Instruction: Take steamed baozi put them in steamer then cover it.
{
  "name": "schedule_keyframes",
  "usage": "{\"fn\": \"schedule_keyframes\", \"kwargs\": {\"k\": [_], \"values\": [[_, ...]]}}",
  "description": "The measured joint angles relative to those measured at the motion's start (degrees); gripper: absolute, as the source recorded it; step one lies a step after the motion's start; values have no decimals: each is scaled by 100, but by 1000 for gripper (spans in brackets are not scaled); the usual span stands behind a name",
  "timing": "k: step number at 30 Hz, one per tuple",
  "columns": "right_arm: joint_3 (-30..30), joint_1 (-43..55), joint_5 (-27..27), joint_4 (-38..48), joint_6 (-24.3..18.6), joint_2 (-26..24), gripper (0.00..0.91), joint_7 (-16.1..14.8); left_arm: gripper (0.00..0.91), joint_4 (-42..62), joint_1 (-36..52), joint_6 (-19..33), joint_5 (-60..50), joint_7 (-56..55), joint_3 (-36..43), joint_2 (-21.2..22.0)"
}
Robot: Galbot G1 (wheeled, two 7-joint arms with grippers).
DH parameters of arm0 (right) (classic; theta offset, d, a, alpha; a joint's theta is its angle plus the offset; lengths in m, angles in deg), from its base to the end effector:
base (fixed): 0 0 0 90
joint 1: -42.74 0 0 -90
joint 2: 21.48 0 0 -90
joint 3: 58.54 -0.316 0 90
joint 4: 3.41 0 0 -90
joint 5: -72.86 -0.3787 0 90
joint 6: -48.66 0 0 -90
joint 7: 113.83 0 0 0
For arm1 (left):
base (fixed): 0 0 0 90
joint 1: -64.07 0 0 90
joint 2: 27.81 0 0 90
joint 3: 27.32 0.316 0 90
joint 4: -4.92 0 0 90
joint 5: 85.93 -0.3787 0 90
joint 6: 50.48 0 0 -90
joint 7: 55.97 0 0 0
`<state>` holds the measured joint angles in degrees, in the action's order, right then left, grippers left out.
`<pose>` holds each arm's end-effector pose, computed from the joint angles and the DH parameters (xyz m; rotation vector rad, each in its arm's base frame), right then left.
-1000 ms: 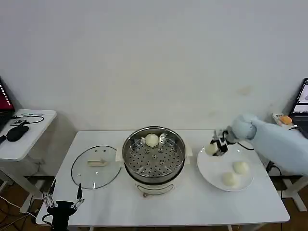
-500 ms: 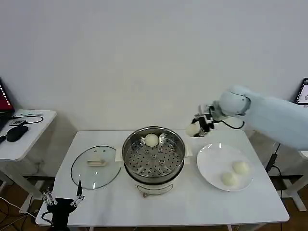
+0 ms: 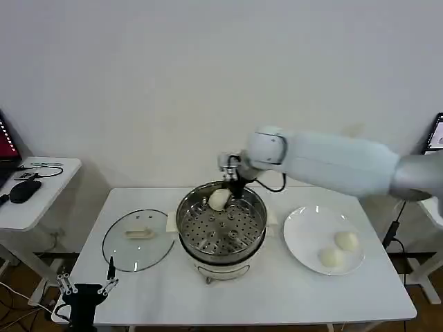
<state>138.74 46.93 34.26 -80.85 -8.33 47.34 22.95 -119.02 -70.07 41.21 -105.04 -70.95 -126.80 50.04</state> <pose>0.5057 0.1852 -0.0730 1.4585 -1.5477 1.3735 0.1588 0.0726 -0.2814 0.3226 -2.9306 -0.9320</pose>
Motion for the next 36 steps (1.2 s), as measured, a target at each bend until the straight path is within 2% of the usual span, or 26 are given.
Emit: {"fn": "schedule_keyframes", "kwargs": {"k": [10, 17, 26, 28, 29, 30, 36], "values": [[135, -201, -251, 437, 302, 774, 635, 103, 907, -86, -38, 10, 24, -42, -10, 7], [162, -376, -92, 733, 358, 1118, 635, 62, 907, -122, -68, 16, 31, -60, -50, -6], [205, -513, 149, 954, 406, 1308, 635, 11, 907, -126, -67, 22, 50, -78, -50, -21], [207, -524, 170, 964, 406, 1329, 685, -13, 907, -126, -67, 22, 50, -79, -48, -20], [207, -528, 181, 969, 404, 1340, 836, -23, 907, -128, -68, 22, 51, -79, -48, -20], [207, -528, 190, 972, 405, 1348, 907, -25, 907, -134, -69, 22, 50, -78, -48, -19], [232, -473, 263, 947, 392, 1324, 907, -56, 907, -150, -67, 21, 48, -77, -37, 0]]}}
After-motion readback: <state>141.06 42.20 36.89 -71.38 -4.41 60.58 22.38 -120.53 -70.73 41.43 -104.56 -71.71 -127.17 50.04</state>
